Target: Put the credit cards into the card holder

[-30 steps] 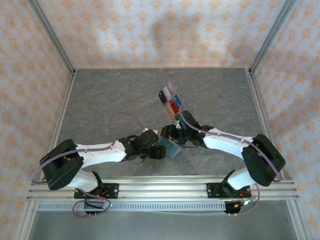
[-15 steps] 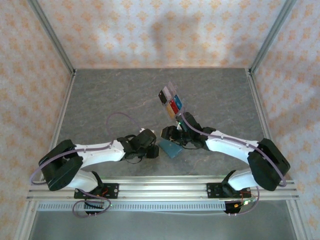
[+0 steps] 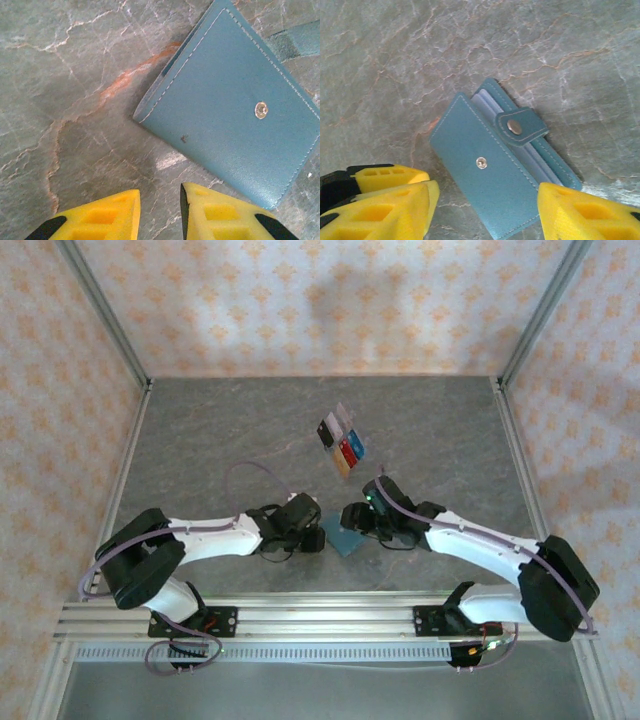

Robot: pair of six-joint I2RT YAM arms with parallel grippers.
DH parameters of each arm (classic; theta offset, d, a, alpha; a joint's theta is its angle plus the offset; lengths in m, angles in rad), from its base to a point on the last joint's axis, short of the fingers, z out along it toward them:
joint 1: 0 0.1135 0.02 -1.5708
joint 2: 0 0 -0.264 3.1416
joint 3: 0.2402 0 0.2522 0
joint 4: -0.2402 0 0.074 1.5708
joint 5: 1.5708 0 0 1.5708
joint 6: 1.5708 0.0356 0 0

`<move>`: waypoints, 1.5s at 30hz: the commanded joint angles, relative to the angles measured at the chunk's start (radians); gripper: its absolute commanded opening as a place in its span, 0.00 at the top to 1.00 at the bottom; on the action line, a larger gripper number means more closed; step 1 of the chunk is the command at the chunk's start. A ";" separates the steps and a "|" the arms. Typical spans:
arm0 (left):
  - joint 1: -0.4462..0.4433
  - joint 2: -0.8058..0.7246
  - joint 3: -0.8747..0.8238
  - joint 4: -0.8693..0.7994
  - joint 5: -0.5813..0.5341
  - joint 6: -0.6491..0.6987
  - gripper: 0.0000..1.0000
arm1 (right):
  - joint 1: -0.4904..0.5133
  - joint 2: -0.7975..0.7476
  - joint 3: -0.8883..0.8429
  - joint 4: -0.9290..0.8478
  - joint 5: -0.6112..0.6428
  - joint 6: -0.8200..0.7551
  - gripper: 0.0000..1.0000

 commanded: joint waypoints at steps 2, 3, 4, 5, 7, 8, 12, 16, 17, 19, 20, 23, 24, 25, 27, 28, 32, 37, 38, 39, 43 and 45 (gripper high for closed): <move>0.010 0.024 0.030 0.015 0.004 0.017 0.72 | -0.007 0.064 -0.008 -0.013 0.001 -0.024 0.40; 0.010 0.026 0.030 0.016 0.004 0.017 0.72 | -0.007 0.080 -0.011 0.006 -0.010 -0.022 0.40; 0.013 0.030 0.030 0.019 0.006 0.017 0.72 | -0.007 0.095 -0.013 0.020 -0.019 -0.021 0.40; 0.012 0.032 0.032 0.019 0.006 0.017 0.72 | -0.008 0.109 -0.011 0.024 -0.019 -0.021 0.40; 0.013 0.037 0.033 0.021 0.007 0.017 0.72 | -0.007 0.127 -0.008 0.026 -0.011 -0.023 0.40; 0.012 0.040 0.032 0.022 0.006 0.017 0.72 | -0.006 0.132 -0.005 0.026 -0.008 -0.027 0.40; 0.013 0.054 0.032 0.029 0.009 0.018 0.72 | -0.006 0.136 0.000 0.032 -0.019 -0.030 0.40; 0.015 0.079 0.041 0.038 0.015 0.021 0.72 | -0.007 0.119 -0.009 0.056 -0.049 -0.025 0.40; 0.015 0.086 0.040 0.042 0.017 0.021 0.72 | -0.006 0.116 -0.009 0.061 -0.055 -0.022 0.41; 0.015 0.092 0.041 0.051 0.021 0.018 0.73 | -0.007 0.115 -0.009 0.062 -0.061 -0.023 0.41; 0.015 0.094 0.043 0.053 0.022 0.018 0.72 | -0.006 0.115 -0.009 0.065 -0.064 -0.020 0.42; 0.016 0.105 0.042 0.059 0.025 0.017 0.72 | -0.007 0.115 -0.010 0.067 -0.067 -0.020 0.43; 0.016 0.108 0.041 0.063 0.026 0.015 0.72 | -0.007 0.111 -0.010 0.065 -0.065 -0.022 0.43; 0.015 0.109 0.038 0.066 0.026 0.015 0.73 | -0.006 0.108 -0.012 0.065 -0.066 -0.023 0.44; 0.015 0.115 0.036 0.072 0.027 0.014 0.73 | -0.007 0.101 -0.014 0.081 -0.088 -0.017 0.44; 0.016 0.116 0.035 0.075 0.029 0.012 0.73 | -0.008 0.100 -0.016 0.096 -0.103 -0.013 0.44; 0.015 0.126 0.029 0.091 0.032 0.006 0.73 | -0.006 0.094 -0.020 0.130 -0.131 0.001 0.44; 0.016 0.130 0.021 0.104 0.036 0.001 0.73 | -0.006 0.088 0.007 0.009 -0.003 -0.050 0.44; 0.015 0.130 0.021 0.102 0.035 0.003 0.73 | -0.006 0.095 0.014 -0.013 0.014 -0.058 0.44; 0.015 0.131 0.021 0.102 0.037 0.003 0.73 | -0.006 0.107 0.025 -0.039 0.029 -0.067 0.44; 0.016 0.134 0.022 0.103 0.037 0.001 0.73 | -0.006 0.146 0.015 -0.010 0.007 -0.062 0.44; 0.016 0.136 0.022 0.105 0.037 0.001 0.73 | -0.005 0.160 0.011 0.010 -0.005 -0.058 0.44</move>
